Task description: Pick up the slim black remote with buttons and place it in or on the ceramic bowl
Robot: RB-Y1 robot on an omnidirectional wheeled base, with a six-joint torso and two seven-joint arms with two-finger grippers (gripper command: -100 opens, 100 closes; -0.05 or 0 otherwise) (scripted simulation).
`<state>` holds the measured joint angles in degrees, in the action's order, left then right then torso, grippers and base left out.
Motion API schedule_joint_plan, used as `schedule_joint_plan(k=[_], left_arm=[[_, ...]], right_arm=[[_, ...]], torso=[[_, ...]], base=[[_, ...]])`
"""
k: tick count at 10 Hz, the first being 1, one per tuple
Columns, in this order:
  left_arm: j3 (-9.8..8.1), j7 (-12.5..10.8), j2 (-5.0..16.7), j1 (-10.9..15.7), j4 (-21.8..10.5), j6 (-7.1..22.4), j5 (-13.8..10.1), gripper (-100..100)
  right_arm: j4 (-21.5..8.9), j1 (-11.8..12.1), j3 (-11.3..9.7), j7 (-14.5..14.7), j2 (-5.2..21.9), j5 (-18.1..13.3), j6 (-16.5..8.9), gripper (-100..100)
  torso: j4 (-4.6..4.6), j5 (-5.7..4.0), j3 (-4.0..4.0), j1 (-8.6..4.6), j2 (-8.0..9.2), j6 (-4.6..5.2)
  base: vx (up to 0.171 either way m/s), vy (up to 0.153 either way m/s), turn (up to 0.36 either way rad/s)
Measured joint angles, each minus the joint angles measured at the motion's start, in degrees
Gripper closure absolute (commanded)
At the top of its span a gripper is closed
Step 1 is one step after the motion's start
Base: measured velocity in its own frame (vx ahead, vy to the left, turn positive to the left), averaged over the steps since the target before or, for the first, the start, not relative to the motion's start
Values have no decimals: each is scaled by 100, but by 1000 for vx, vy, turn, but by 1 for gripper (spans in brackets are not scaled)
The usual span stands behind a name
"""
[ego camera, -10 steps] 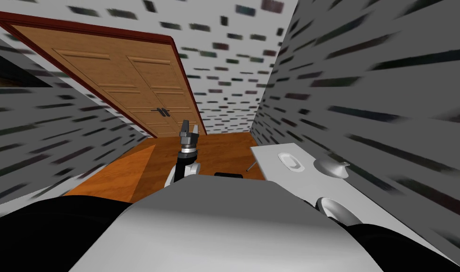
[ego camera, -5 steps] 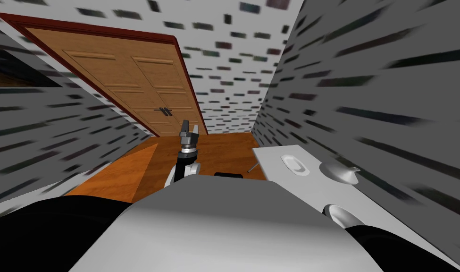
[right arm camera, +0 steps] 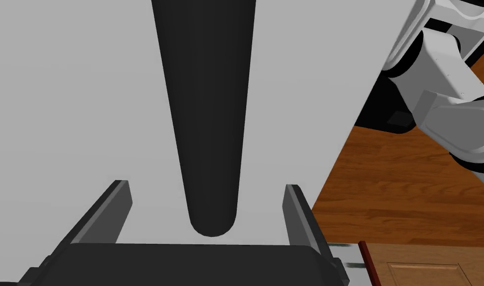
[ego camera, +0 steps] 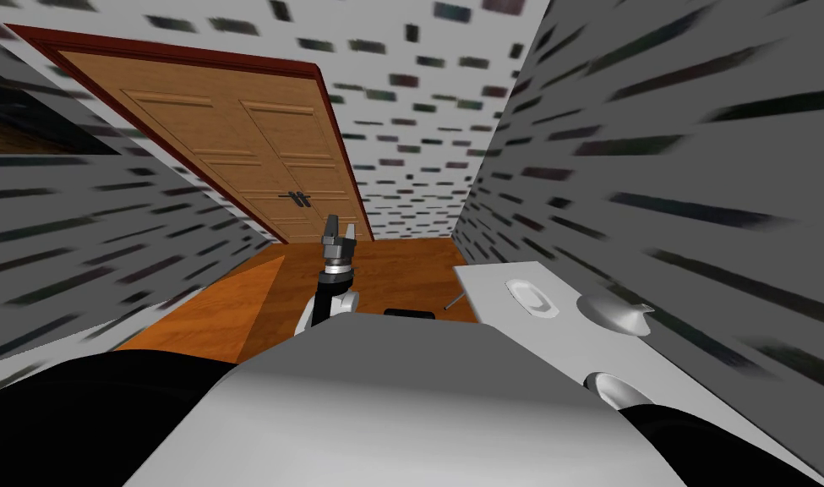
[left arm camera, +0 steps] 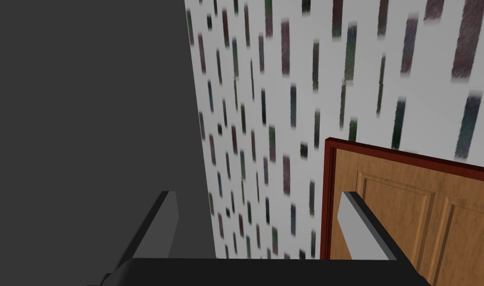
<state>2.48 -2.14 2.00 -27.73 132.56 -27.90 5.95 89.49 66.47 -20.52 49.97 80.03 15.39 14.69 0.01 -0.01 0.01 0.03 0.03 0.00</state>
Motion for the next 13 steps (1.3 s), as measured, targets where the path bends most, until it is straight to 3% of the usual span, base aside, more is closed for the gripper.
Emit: schedule_joint_plan(k=[3,4,8,9,10,13], left_arm=[[0,0,0,0,0,0,0,0],[0,0,0,0,0,0,0,0],[0,0,0,0,0,0,0,0],[0,0,0,0,0,0,0,0],[0,0,0,0,0,0,0,0],[0,0,0,0,0,0,0,0]], right_arm=[[-175,-252,-192,-19,-386,-202,-117,-100],[-184,-261,-201,-21,-399,-210,-120,100],[-181,-260,-201,-22,-398,-209,-117,100],[-181,-260,-201,-22,-398,-209,-118,0],[-181,-260,-201,-22,-398,-209,-118,100],[-38,-16,-21,7,-58,-30,-7,100]], torso=[[0,-2,1,-8,1,1],[0,0,0,-3,1,2],[0,0,1,-1,2,1],[0,0,1,-2,2,1],[0,0,1,-1,2,1],[1,6,3,14,7,6]], base=[[3,-23,55],[0,0,0],[0,0,0],[0,0,0],[0,15,-102],[-7,23,-72]])
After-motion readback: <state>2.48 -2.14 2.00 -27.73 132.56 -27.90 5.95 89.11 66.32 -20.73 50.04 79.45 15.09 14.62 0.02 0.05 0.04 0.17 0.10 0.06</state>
